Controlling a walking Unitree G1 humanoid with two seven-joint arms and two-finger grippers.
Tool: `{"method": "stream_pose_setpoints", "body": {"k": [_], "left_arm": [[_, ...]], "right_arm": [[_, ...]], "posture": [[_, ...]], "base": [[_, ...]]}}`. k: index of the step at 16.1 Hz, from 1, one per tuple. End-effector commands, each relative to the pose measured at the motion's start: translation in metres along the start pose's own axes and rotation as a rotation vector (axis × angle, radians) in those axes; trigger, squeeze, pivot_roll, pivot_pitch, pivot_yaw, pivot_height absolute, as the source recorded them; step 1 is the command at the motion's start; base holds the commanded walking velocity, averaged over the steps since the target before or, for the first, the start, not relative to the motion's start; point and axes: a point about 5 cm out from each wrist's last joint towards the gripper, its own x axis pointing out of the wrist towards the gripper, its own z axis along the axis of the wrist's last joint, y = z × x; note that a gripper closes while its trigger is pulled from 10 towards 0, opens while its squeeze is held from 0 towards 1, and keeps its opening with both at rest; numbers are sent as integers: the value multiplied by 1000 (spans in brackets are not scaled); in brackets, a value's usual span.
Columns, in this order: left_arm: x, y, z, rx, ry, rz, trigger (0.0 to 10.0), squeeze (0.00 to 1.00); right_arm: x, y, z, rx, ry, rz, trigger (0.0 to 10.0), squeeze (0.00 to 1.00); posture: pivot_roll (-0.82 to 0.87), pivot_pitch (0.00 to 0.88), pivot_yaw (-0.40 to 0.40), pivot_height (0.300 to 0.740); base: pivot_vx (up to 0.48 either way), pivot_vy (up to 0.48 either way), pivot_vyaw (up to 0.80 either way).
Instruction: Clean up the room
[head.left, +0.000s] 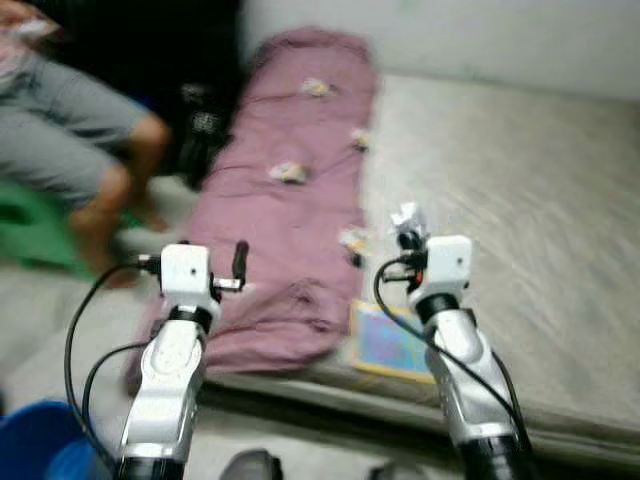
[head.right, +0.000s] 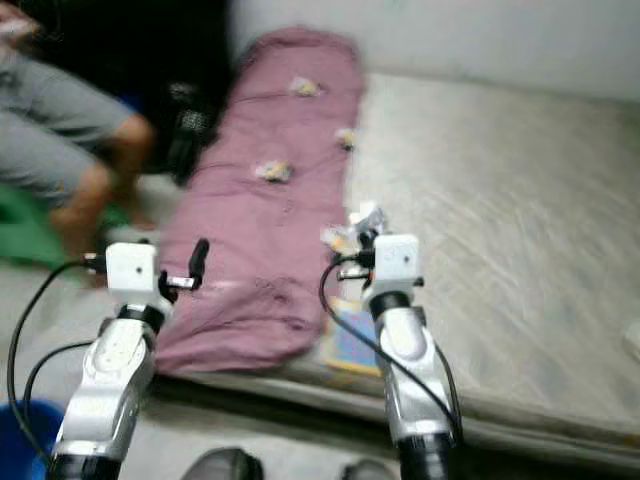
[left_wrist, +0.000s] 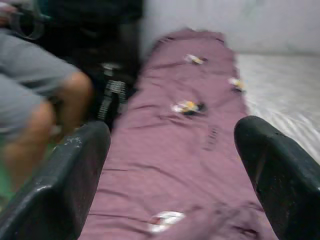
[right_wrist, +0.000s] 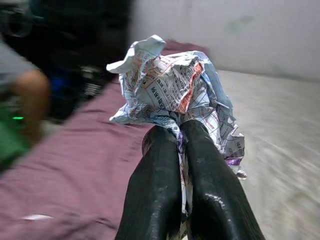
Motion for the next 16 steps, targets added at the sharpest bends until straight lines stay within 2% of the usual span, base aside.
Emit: {"method": "stream_pose_setpoints", "body": {"k": [1,10,12,13,16], "left_arm": [[-1,-6,-1,-3,3,-13,10000,0],[3,-8,5,3,-23,0,10000,0],[3,-8,5,11,-23,4,10000,0],[3,-9,4,-15,-13,-16,10000,0],[3,-8,4,-6,-11,-12,10000,0]], "right_arm": [[-3,-10,-3,-6,14,-29,10000,0],[4,-3,2,-21,-3,2,10000,0],[4,-1,2,-19,-6,10,10000,0],[4,-1,1,-28,1,13,10000,0],[4,-2,0,-34,5,7,10000,0]], "posture": [[-7,34,0,740],[-7,61,-10,740],[-9,64,-10,740],[-11,65,-5,740],[-11,65,-1,740]], "base": [[0,469,0],[0,469,0],[0,0,0],[0,0,800],[0,0,800]]}}
